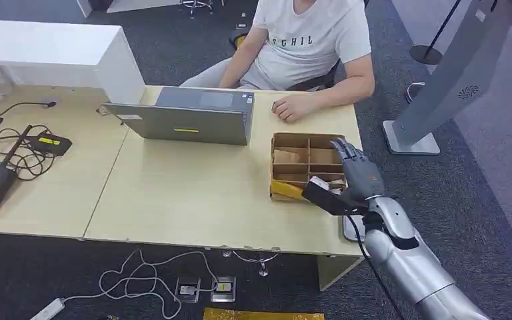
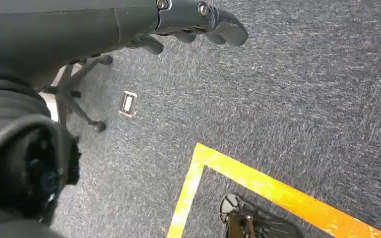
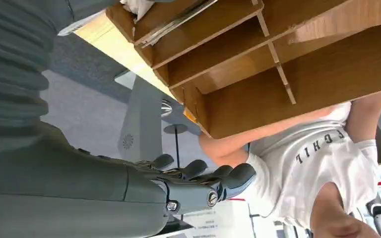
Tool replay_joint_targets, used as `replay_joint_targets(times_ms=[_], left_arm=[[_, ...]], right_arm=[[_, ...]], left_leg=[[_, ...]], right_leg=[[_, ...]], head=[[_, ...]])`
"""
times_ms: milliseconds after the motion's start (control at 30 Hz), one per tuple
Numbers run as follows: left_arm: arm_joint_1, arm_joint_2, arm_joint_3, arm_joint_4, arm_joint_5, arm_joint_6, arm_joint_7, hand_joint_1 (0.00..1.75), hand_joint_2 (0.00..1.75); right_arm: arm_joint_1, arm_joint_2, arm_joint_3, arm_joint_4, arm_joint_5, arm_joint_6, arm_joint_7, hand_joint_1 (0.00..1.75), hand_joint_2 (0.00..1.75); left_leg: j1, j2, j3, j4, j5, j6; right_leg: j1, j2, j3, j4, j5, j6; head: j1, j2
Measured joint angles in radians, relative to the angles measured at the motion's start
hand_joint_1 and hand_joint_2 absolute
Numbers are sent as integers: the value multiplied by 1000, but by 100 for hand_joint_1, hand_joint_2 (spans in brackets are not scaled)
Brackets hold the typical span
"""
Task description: Pass the card to the sensor for recognition and then transmit it.
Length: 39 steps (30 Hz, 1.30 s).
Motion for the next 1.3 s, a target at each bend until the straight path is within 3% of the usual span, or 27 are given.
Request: replay_joint_targets(times_ms=[1133,1300], left_arm=[[1,18,0,0,-5,-24,-11,0,0],[1,19,0,0,-5,-26,-11,0,0]], right_arm=[[-34,13,-1,86,3,16,11,0,175],[-37,16,-1,136,10,-42,-59,0,175]], left_leg=[[0,0,0,0,0,0],[0,0,0,0,0,0]], right_leg=[[0,0,0,0,0,0],[0,0,0,0,0,0]], head=[[0,0],[0,0]])
